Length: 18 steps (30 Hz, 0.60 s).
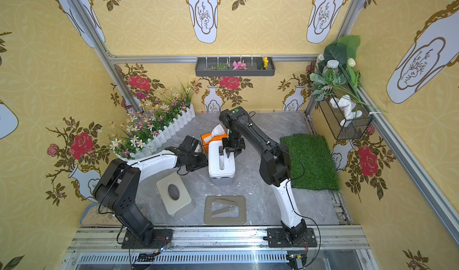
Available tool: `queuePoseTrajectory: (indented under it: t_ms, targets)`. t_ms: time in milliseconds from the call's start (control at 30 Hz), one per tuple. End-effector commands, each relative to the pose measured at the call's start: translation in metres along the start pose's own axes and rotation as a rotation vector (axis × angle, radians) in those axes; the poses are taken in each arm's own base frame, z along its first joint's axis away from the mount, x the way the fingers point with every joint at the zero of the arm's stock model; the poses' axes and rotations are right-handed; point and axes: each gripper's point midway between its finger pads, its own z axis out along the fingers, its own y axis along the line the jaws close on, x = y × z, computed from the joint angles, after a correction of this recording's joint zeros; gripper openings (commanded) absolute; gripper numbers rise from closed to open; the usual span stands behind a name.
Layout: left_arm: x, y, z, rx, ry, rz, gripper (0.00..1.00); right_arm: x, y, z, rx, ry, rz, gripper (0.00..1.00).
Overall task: Put the tissue paper into the tissue box
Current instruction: Close the box lid on the tissue box.
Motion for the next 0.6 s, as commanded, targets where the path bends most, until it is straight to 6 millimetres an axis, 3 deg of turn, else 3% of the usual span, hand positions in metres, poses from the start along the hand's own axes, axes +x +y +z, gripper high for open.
queuePoseTrajectory:
  t_ms: [0, 567]
  targets:
    - [0.0013, -0.0028, 0.0035, 0.019, 0.003, 0.000, 0.53, 0.0049, -0.0027, 0.0045, 0.017, 0.030, 0.007, 0.14]
    - [0.0073, -0.0105, 0.0113, 0.050, 0.023, -0.003, 0.51, 0.0041, -0.0042, 0.0111, 0.036, 0.062, 0.002, 0.14]
